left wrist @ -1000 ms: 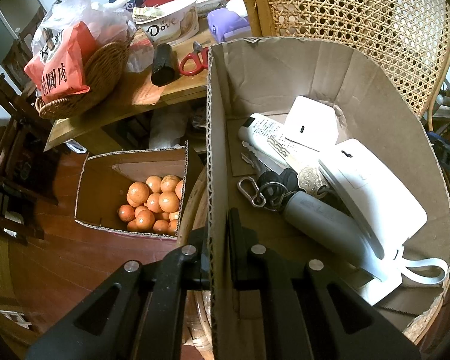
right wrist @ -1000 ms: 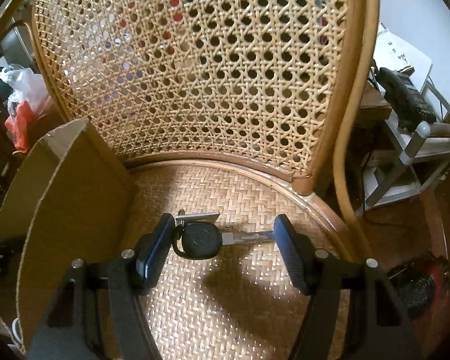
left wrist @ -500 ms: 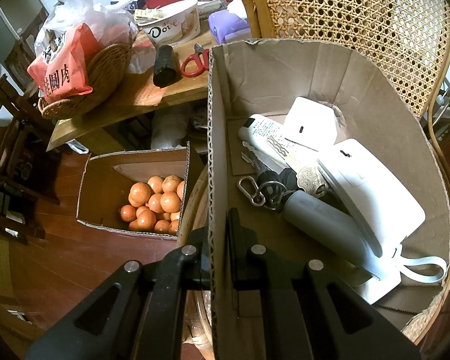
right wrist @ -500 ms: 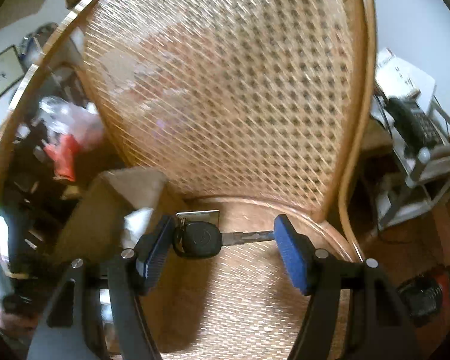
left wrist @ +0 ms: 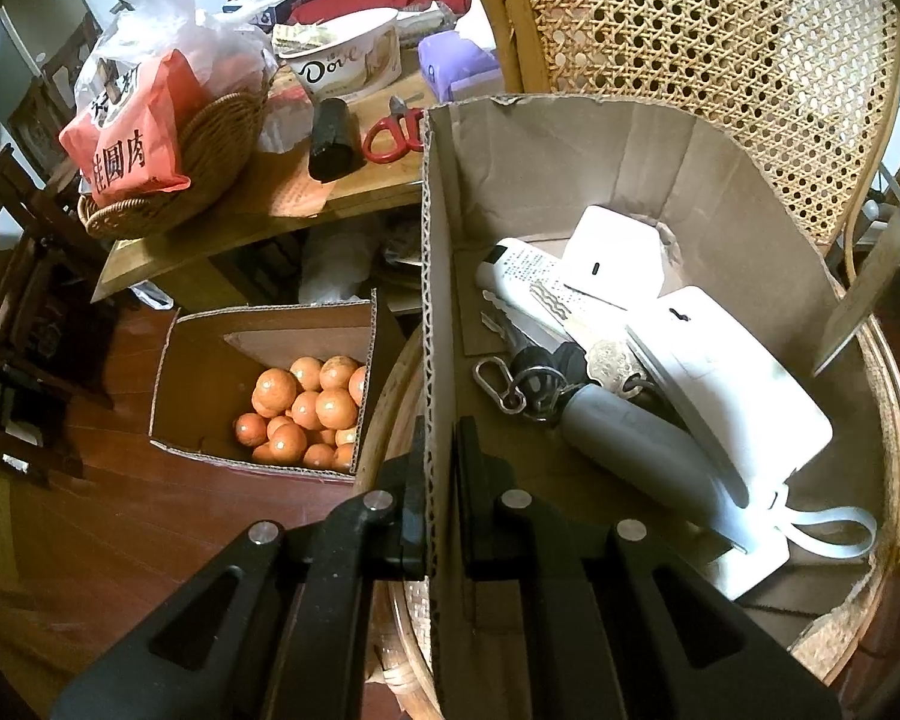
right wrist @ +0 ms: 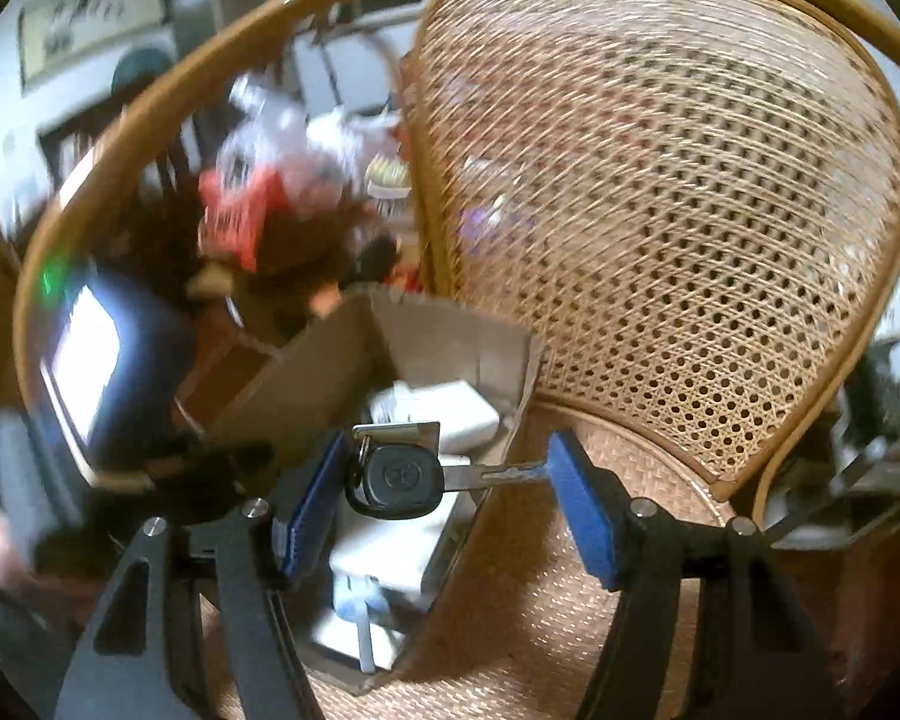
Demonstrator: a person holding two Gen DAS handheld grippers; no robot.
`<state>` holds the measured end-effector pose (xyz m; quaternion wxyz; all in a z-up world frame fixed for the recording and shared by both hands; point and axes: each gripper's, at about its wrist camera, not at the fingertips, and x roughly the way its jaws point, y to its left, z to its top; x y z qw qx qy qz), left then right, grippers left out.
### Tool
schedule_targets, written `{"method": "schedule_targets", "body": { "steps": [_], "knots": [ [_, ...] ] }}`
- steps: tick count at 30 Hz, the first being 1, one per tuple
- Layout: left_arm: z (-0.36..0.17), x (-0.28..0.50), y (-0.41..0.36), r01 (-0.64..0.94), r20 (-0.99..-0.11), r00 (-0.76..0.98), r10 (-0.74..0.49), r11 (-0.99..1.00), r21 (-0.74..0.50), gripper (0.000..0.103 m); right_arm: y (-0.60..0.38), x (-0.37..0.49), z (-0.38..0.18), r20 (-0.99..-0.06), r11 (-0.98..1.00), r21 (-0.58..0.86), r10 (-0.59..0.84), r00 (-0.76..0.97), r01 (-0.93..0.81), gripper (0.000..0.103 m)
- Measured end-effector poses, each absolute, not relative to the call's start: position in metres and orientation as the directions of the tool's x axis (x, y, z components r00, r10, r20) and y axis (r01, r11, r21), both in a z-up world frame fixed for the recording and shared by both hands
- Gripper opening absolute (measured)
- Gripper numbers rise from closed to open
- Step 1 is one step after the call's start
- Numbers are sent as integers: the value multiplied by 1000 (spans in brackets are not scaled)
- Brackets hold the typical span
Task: Organize rigid objects
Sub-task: 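Carry the black car key with the right gripper into the box and release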
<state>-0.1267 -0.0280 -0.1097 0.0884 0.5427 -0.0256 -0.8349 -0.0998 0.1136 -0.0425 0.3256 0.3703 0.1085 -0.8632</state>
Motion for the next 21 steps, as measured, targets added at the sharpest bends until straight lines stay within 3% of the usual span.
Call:
{"method": "schedule_targets", "body": {
  "steps": [9, 21],
  "knots": [
    [-103, -122, -26, 119, -896, -411, -167, -984, 129, 5, 84, -89, -69, -746, -737, -77, -404, -529, 671, 73],
    [-85, -107, -21, 108, -869, -465, -171, -985, 136, 9, 76, -83, -72, -763, -738, -89, -381, -522, 669, 73]
  ]
}}
